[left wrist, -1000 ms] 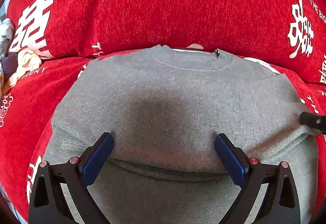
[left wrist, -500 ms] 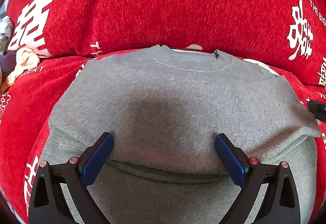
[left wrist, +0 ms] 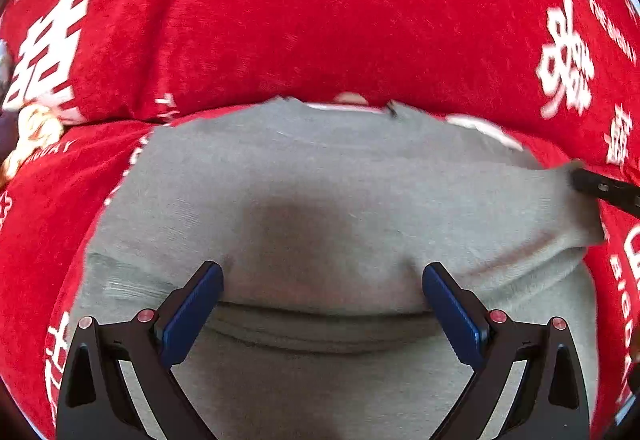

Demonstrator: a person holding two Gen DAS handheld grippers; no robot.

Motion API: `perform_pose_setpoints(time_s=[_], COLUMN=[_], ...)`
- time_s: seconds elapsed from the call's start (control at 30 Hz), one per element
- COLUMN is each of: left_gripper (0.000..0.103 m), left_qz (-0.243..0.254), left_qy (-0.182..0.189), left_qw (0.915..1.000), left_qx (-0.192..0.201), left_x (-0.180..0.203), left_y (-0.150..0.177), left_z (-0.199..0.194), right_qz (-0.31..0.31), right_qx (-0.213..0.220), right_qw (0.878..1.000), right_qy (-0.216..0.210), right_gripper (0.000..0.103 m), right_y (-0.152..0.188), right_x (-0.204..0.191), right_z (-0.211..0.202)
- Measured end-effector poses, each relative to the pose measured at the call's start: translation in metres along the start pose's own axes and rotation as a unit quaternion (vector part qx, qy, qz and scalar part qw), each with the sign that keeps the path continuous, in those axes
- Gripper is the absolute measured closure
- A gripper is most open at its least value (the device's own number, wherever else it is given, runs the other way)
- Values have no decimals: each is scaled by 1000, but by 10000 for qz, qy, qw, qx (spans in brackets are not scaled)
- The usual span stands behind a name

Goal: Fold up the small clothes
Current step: 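Smooth the folded sweater with both grippers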

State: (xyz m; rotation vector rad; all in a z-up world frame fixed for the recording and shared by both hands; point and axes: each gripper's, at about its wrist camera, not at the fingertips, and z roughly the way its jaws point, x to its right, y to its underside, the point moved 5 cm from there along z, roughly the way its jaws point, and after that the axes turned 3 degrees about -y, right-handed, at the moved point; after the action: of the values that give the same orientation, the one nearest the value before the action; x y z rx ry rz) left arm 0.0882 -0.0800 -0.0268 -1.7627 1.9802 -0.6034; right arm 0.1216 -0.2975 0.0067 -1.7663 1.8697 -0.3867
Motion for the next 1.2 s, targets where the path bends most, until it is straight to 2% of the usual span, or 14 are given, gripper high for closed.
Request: perform_pose_setpoints(time_s=[0.07,0.13,0.3,0.4,0.43,0.47,0.5,0.57,0.67,0.8,0.87,1.0,1.03,1.2], left_gripper=[3,3,3,3,3,3,3,1,1,1,1,1,1,1], left_qz=[339,363,124,-87,-107,-111,-121,-233,-295,-478,-434,-326,-205,195], left_qy=[-232,-131,-20,-49,-84,-150,-230,-56,-160,10,-47,-8,-46,-20], left_qw=[9991,9992,9999,9997,9995,9992,9985,9986,9982,9979,9970,9974,9978,9993], left_qx=[-67,-42,-61,-207,-273,-357,-481,-467,-488,-444,-637,-647,-624,-311], left_x=[10,10,0,-8,-11,-15,-20,-31,-43,-52,-52,-50,-49,-46], left_y=[3,0,-11,-19,-19,-18,-14,-12,-13,-4,9,32,41,84], left_z=[5,1,-1,6,11,17,24,27,17,4,8,-3,-8,-41], right_qz=[147,306,391,303,210,61,-38,-158,-290,-534,-575,-610,-790,-1139], right_qx=[-174,-174,365,381,308,209,112,-246,-150,27,-121,-521,-321,-106], right_qw=[9997,9991,9983,9975,9977,9982,9987,9991,9994,9984,9979,9965,9963,9934], right_qy=[-55,-217,-223,-505,-560,-552,-502,-295,-116,-200,-280,-235,-58,126], right_gripper=[98,96,92,67,54,51,51,51,51,42,39,39,39,28], right_y=[8,11,4,9,13,20,26,40,43,48,59,88,96,133], right_x=[9,12,6,-14,-23,-31,-34,-35,-42,-65,-76,-88,-91,-97], right_z=[14,12,-25,-31,-27,-22,-16,3,-7,-27,-25,-11,-17,-46])
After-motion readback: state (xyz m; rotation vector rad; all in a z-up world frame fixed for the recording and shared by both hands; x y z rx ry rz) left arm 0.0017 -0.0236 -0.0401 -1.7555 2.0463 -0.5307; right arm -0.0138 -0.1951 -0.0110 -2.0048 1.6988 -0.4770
